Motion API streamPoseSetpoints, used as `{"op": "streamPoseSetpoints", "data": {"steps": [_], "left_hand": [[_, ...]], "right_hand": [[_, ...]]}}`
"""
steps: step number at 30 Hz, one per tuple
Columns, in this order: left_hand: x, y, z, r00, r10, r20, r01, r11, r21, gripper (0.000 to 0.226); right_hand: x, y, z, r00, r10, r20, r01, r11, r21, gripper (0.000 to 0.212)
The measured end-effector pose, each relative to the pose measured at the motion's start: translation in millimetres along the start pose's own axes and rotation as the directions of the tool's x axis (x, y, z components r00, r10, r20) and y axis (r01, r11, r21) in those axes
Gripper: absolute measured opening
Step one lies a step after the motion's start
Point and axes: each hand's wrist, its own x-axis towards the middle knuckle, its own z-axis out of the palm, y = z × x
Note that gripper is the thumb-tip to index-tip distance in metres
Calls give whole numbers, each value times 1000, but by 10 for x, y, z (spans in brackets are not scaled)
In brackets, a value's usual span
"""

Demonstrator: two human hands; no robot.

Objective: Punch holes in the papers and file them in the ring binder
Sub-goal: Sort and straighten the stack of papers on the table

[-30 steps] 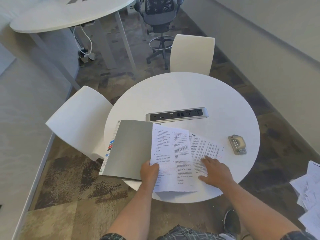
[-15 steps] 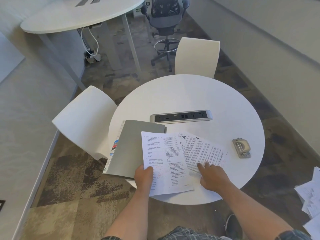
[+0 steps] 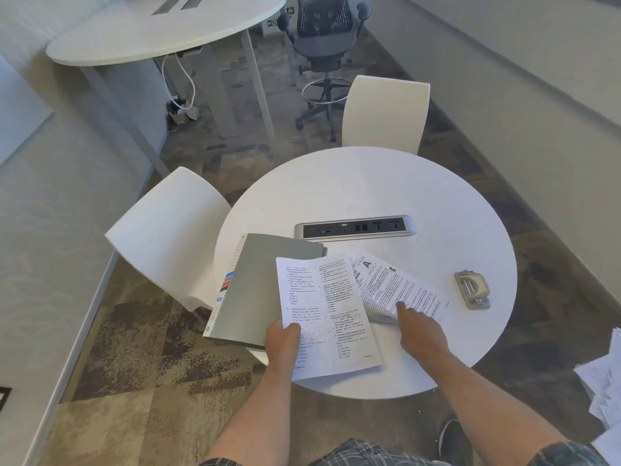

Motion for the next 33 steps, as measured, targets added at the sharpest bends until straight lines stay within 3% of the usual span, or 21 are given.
{"op": "streamPoseSetpoints", "data": {"steps": [4, 9, 15, 20, 23, 27, 33], "left_hand": [[14, -6, -13, 1000, 1, 28, -1, 1000, 7, 15], [-7, 9, 17, 999, 21, 38, -22, 999, 24, 19], [-35, 59, 109, 995, 47, 82, -52, 997, 49, 26], [-15, 86, 205, 983, 42, 176, -48, 998, 29, 36], [26, 77, 261, 978, 27, 208, -28, 1000, 4, 40], [-7, 125, 327, 970, -29, 242, 34, 999, -19, 41], [5, 33, 382, 939, -116, 323, 134, 990, -33, 37]], "right_hand": [[61, 33, -86, 993, 111, -41, -95, 956, 278, 47], [114, -58, -223, 972, 215, -91, -137, 841, 523, 60], [53, -331, -330, 987, 90, -136, 13, 786, 618, 60], [-13, -588, -250, 993, -88, -75, 115, 801, 587, 68], [-52, -701, -120, 984, -180, 16, 138, 804, 578, 85], [-91, -732, 15, 920, -362, 148, 238, 818, 524, 98], [-116, -641, 181, 906, -400, 137, 319, 860, 399, 101]]}}
